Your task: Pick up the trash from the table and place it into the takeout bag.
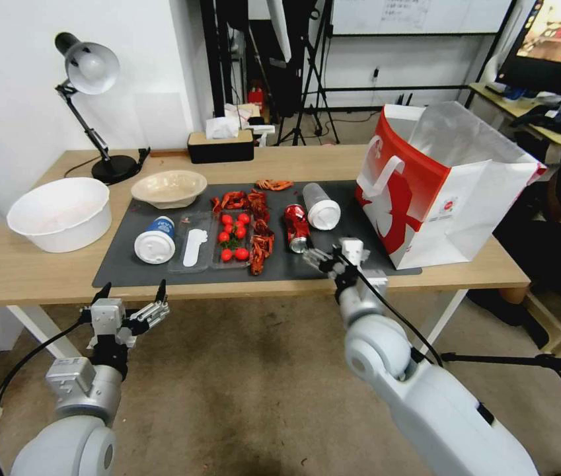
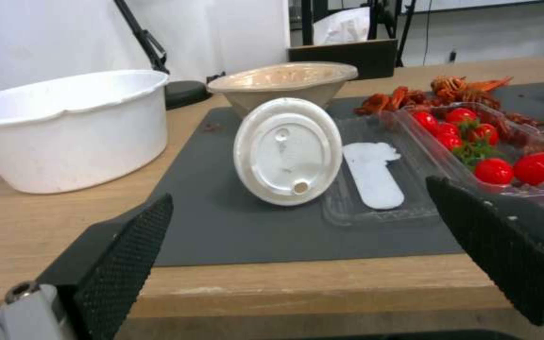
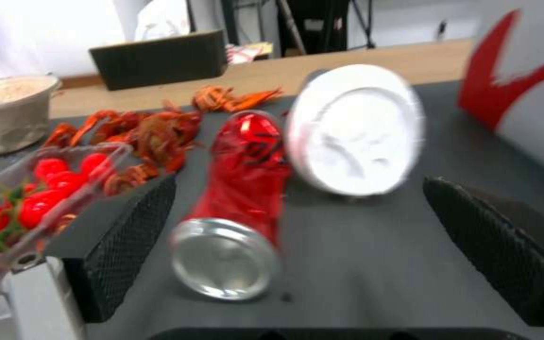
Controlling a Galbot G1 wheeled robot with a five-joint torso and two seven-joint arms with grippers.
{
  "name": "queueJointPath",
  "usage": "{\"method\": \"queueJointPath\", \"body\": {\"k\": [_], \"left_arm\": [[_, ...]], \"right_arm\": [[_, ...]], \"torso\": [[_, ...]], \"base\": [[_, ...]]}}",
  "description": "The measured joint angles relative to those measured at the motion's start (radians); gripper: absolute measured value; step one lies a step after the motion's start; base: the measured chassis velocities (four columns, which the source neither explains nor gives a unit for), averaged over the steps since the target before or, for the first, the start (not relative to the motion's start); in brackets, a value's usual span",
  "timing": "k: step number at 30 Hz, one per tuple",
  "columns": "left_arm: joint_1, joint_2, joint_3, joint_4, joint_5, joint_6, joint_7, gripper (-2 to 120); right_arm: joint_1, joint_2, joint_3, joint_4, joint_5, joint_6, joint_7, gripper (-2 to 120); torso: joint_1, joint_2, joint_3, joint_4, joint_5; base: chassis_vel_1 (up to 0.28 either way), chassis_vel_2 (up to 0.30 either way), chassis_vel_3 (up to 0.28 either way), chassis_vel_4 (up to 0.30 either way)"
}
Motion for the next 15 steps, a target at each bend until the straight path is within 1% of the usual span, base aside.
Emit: {"method": "queueJointPath", "body": {"k": [3,7,8,9,11,12,13,15], "left_arm": [[0.000,-0.004,-0.007,0.004,0.000,-0.003,0.000,100],[0.000,-0.006,-0.008,0.006,0.000,-0.006,0.000,100],[0.000,-0.008,-0.009,0.008,0.000,-0.009,0.000,100],[0.000,-0.008,-0.009,0.008,0.000,-0.009,0.000,100],[0.000,-0.009,-0.009,0.009,0.001,-0.011,0.000,100],[-0.001,-0.009,-0.010,0.009,0.001,-0.012,0.000,100],[-0.001,-0.009,-0.010,0.009,0.001,-0.012,0.000,100],[-0.001,-0.009,-0.011,0.010,0.001,-0.015,0.000,100]], "right_arm": [[0.041,0.019,-0.035,-0.031,0.032,-0.010,0.015,98],[0.052,0.030,-0.046,-0.044,0.040,-0.016,0.027,97],[0.062,0.043,-0.061,-0.062,0.051,-0.031,0.047,93],[0.062,0.043,-0.061,-0.062,0.051,-0.031,0.047,93],[0.071,0.052,-0.073,-0.076,0.059,-0.040,0.057,89],[0.075,0.058,-0.079,-0.085,0.065,-0.044,0.067,84],[0.075,0.058,-0.079,-0.085,0.065,-0.044,0.067,84],[0.082,0.065,-0.083,-0.094,0.069,-0.048,0.075,78]], "torso": [[0.000,0.000,0.000,-0.0001,0.0001],[0.000,0.000,0.000,0.0000,0.0001],[0.000,0.000,0.000,-0.0001,0.0001],[0.000,0.000,0.000,-0.0001,0.0001],[0.000,0.000,0.000,0.0000,0.0001],[0.000,0.000,0.000,-0.0001,0.0001],[0.000,0.000,0.000,-0.0001,0.0001],[0.000,0.000,0.000,0.0000,0.0001]], "base": [[0.000,0.000,0.000,0.000],[0.000,0.000,0.000,0.000],[0.000,0.000,0.000,0.000],[0.000,0.000,0.000,0.000],[0.000,0.000,0.000,0.000],[0.000,0.000,0.000,0.000],[0.000,0.000,0.000,0.000],[0.000,0.000,0.000,0.000]]}}
